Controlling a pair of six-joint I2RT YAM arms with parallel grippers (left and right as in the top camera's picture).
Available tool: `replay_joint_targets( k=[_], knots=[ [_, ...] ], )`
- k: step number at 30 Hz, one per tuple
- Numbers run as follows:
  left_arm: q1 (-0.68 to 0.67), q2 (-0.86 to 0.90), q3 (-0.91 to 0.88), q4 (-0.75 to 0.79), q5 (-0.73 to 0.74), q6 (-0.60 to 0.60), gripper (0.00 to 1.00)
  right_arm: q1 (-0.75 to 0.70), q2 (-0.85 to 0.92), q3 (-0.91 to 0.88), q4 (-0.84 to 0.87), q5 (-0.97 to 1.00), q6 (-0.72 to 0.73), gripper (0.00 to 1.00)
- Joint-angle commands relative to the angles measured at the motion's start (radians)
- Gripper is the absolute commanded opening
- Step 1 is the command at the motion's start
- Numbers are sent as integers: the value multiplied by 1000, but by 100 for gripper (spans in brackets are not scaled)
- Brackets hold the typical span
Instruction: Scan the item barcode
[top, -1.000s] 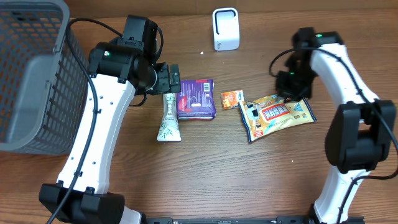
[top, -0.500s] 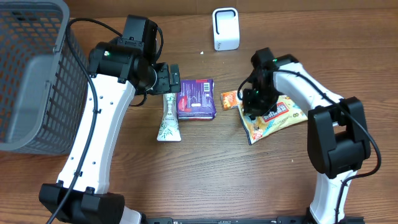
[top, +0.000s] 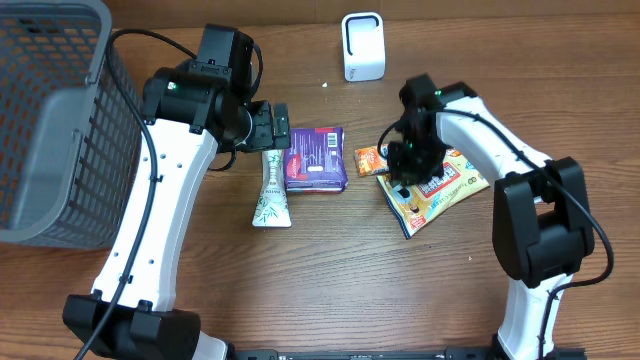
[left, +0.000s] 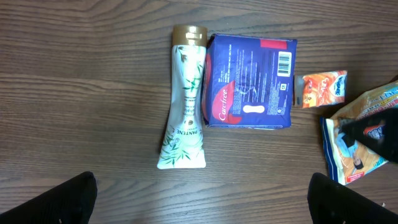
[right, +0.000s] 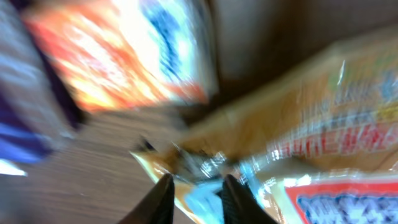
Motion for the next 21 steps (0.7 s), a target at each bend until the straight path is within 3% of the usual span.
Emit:
replay_joint_targets(
  k=[1,11,21],
  knots=[
    [4,-6,-2,3,-13,-18,100,-8,-3,48,33,-5,0,33],
    [4,-6,-2,3,-13,-18,99,3,1,28,113,-5,9,35],
    [4,-6,-2,3,-13,-18,100,23,1,-38,254,-10,114,35]
  ],
)
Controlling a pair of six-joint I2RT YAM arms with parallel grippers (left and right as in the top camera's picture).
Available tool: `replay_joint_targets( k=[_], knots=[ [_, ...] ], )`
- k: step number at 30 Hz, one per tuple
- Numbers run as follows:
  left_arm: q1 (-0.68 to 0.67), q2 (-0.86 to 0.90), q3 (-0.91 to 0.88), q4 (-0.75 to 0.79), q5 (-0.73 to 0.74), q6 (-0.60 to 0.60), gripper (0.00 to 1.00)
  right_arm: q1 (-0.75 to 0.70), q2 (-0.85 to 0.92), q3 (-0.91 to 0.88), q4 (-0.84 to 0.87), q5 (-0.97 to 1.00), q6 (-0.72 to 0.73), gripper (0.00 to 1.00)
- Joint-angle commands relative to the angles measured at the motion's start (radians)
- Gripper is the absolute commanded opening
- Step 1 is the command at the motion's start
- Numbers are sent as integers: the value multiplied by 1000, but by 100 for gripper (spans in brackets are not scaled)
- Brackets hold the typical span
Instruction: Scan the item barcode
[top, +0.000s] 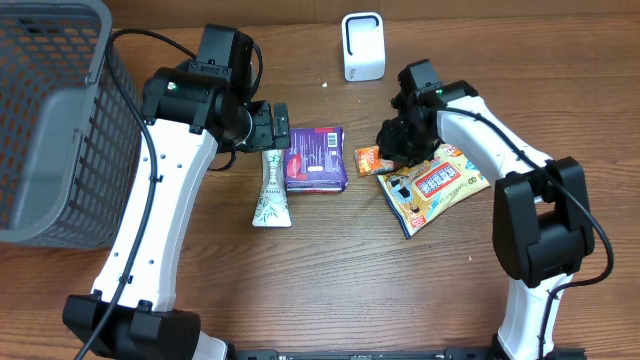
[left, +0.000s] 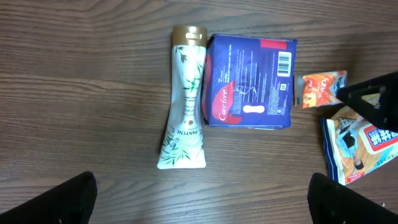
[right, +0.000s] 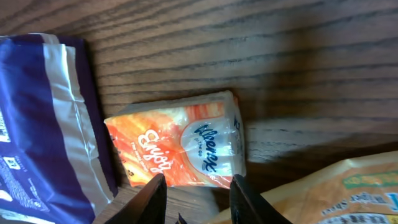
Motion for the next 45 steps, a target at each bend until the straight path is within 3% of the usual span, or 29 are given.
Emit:
replay_joint_targets(
  k=[1,13,16,22,24,26,38,45],
  knots=[
    [4,-6,-2,3,-13,-18,100,24,1,-10,18,-9,41,35],
    [4,-6,-2,3,-13,-18,100,122,1,-9,89,-8,88,34],
    [4,-6,-2,3,-13,-18,100,119,1,14,56,44,85,24],
    [4,-6,-2,3,-13,-18,100,59,1,115,-84,192,85,23],
    [4,-6,-2,3,-13,-18,100,36,1,114,-82,191,85,17],
    [4,-6,-2,3,-13,-18,100,18,1,103,-70,198,87,11],
    [4,-6,-2,3,-13,-18,100,-2,10,-18,65,117,196,5],
    [4,-6,-2,3,-13,-18,100,38,35,-64,119,123,280,5]
  ],
)
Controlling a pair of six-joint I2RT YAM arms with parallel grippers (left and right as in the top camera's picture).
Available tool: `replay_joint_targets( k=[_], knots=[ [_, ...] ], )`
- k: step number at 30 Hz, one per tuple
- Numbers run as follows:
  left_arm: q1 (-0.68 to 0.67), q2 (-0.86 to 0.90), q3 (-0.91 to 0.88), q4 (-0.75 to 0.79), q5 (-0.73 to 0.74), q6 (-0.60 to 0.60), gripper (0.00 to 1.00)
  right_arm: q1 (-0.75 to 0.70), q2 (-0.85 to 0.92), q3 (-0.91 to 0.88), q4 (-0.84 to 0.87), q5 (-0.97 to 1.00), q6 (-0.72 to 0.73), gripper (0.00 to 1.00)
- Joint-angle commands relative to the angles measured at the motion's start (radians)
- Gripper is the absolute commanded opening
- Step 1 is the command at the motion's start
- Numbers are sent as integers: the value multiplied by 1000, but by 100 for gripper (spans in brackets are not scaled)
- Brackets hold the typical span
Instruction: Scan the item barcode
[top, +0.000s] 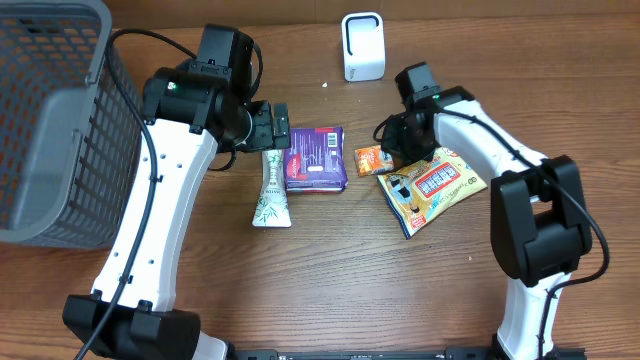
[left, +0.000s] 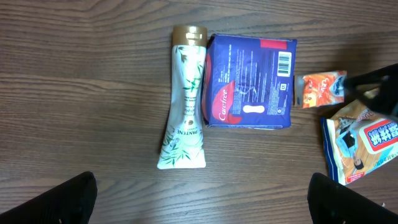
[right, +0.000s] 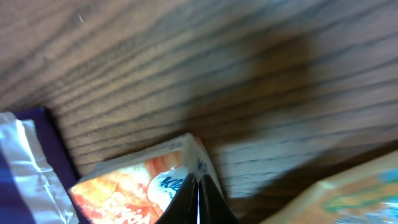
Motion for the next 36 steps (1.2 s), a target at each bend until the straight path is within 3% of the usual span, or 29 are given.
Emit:
replay_joint_targets(
  k=[1,12,19,24,31,36],
  knots=[
    [4,-6,-2,3,-13,-18,100,24,26,-23,15,-14,49,5],
    [4,-6,-2,3,-13,-18,100,40,29,50,22,-92,3,4],
    [4,-6,-2,3,-13,-18,100,-17,26,299,-340,-69,-166,6],
    [4,-6,-2,3,-13,-18,100,-32,31,303,-515,-29,-233,6],
    [4,-6,-2,3,-13,-18,100,-13,33,141,-417,-21,-167,5],
    [4,-6,-2,3,-13,-18,100,19,33,-18,-211,-188,-161,5]
  ],
)
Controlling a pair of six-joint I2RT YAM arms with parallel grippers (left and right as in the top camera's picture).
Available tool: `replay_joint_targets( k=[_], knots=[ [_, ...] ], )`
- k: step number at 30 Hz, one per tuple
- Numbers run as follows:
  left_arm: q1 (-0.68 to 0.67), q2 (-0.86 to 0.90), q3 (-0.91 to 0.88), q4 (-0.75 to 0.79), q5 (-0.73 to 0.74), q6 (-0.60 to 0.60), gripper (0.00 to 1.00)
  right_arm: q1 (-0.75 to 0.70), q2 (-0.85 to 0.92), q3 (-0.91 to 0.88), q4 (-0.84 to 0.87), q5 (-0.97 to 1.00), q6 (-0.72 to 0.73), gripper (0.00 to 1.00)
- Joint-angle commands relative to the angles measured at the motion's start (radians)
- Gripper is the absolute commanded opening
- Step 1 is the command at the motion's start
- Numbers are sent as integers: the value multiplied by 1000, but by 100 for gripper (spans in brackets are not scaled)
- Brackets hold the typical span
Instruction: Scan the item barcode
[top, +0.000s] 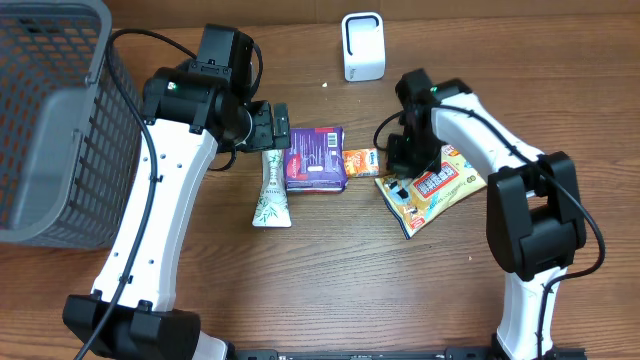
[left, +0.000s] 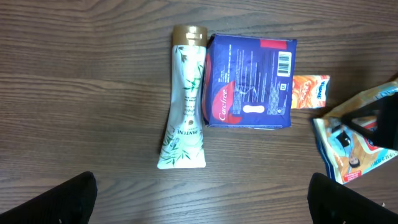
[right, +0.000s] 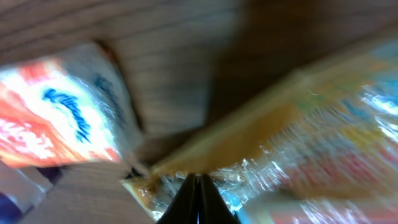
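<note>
The white barcode scanner (top: 362, 45) stands at the table's back. A purple Carefree pack (left: 249, 81), barcode up, lies beside a Pantene tube (left: 183, 99). An orange Kleenex pack (top: 360, 160) rests against the purple pack's right side. A yellow snack bag (top: 435, 185) lies to its right. My right gripper (right: 199, 177) is shut, its tips down at the snack bag's left edge, just right of the Kleenex pack (right: 56, 118). My left gripper (left: 202, 186) hangs open high above the tube and purple pack, with nothing between its fingers.
A grey mesh basket (top: 50, 120) fills the left side of the table. Bare wood (top: 330, 280) lies in front of the items.
The Kleenex pack now lies further left, touching the purple pack. My shut right gripper has moved from the pack's top edge down to the snack bag's left corner. The left arm is unchanged.
My right gripper was slightly open at the snack bag's edge, then open over the Kleenex pack, then shut with its tips on that pack. Now the pack sits against the purple pack and the gripper is back at the bag. The left gripper stayed open overhead.
</note>
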Motion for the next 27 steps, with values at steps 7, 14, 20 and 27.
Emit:
replay_joint_targets(
  k=[7,14,20,27],
  knots=[
    [4,-6,-2,4,-13,-18,100,28,-4,-83,79,-97,30,4],
    [4,-6,-2,4,-13,-18,100,-79,-13,131,-158,-32,-48,4],
    [4,-6,-2,4,-13,-18,100,-193,-13,222,-229,42,-58,8],
    [4,-6,-2,4,-13,-18,100,-274,-13,119,-164,42,-57,7]
  ],
)
